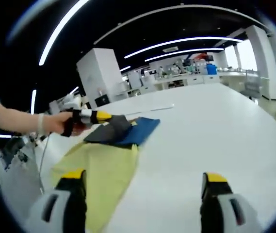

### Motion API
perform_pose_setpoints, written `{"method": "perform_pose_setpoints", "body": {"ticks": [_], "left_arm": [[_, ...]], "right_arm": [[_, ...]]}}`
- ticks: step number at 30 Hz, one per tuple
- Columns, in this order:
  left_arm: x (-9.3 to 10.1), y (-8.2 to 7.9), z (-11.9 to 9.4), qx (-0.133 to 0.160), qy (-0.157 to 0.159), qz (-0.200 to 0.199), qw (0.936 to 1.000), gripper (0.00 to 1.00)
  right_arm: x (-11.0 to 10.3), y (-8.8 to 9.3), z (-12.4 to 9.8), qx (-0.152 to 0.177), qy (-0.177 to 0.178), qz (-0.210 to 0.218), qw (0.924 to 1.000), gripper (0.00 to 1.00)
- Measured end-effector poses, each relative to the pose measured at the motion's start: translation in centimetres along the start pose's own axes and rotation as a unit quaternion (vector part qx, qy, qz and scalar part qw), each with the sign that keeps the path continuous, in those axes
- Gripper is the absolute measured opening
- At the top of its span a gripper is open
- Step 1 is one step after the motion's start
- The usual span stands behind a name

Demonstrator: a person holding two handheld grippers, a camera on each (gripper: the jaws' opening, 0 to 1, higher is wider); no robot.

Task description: Fold the garment on the visible template until the final outline fits inside the template.

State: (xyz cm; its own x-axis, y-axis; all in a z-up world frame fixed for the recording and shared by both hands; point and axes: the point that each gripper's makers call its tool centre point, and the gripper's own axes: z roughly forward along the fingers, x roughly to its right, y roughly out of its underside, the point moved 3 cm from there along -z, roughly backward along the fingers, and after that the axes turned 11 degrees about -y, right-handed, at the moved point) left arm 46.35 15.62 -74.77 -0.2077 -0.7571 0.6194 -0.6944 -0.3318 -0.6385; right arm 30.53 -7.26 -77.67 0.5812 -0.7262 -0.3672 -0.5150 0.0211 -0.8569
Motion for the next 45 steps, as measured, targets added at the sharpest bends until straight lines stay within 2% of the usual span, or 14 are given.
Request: {"method": "perform_pose_setpoints", "body": {"ticks": [3,6,11,15,19,25,27,29,33,35,37,39,40,45], "left_arm": [[1.5,0.4,0.7,0.001,0.020,-0.011,0.9997,0.00],[2.0,0.5,1.6,0.001,0.031,-0.017,0.9994,0.00],[3.7,2.5,3.3,-0.013,0.044,-0.027,0.9986,0.00],[3.3,3.9,4.6,-0.035,0.039,-0.020,0.9984,0.00],[3.0,5.3,5.2,-0.054,0.040,0.008,0.9977,0.00],[2.7,6.1,5.2,-0.072,0.036,0.032,0.9962,0.00],[2.8,6.1,5.4,-0.074,0.044,0.051,0.9950,0.00],[3.0,6.2,5.2,-0.070,0.051,0.088,0.9924,0.05],[3.0,6.8,5.4,-0.076,0.052,0.108,0.9899,0.22],[3.4,6.9,5.3,-0.073,0.062,0.127,0.9873,0.34],[3.6,6.7,5.3,-0.067,0.072,0.163,0.9817,0.50],[3.5,6.8,5.2,-0.070,0.083,0.190,0.9757,0.61],[3.9,7.2,4.8,-0.072,0.088,0.194,0.9744,0.66],[3.5,7.1,4.8,-0.077,0.096,0.212,0.9694,0.86]], "right_arm": [[0.1,0.1,0.0,-0.002,0.000,0.000,1.0000,1.00],[0.3,0.2,-0.1,-0.002,0.002,0.002,1.0000,1.00],[0.6,0.5,-0.5,-0.006,0.008,0.002,0.9999,1.00],[0.9,1.0,-0.8,-0.011,0.013,0.003,0.9998,1.00],[1.1,1.4,-1.1,-0.008,0.019,0.012,0.9997,1.00],[1.0,2.0,-1.1,-0.013,0.021,0.017,0.9996,1.00],[1.0,2.1,-1.0,-0.014,0.020,0.015,0.9996,1.00],[0.8,2.0,-0.8,-0.014,0.020,0.012,0.9996,1.00],[0.6,1.8,-0.4,-0.012,0.016,0.012,0.9997,1.00],[0.5,1.7,-0.1,-0.013,0.014,0.007,0.9998,1.00],[0.5,1.7,0.0,-0.016,0.013,0.003,0.9998,1.00],[0.5,1.6,0.0,-0.015,0.013,0.001,0.9998,1.00],[0.5,1.6,0.0,-0.015,0.013,0.001,0.9998,1.00],[0.4,1.6,0.0,-0.015,0.013,-0.001,0.9998,1.00]]}}
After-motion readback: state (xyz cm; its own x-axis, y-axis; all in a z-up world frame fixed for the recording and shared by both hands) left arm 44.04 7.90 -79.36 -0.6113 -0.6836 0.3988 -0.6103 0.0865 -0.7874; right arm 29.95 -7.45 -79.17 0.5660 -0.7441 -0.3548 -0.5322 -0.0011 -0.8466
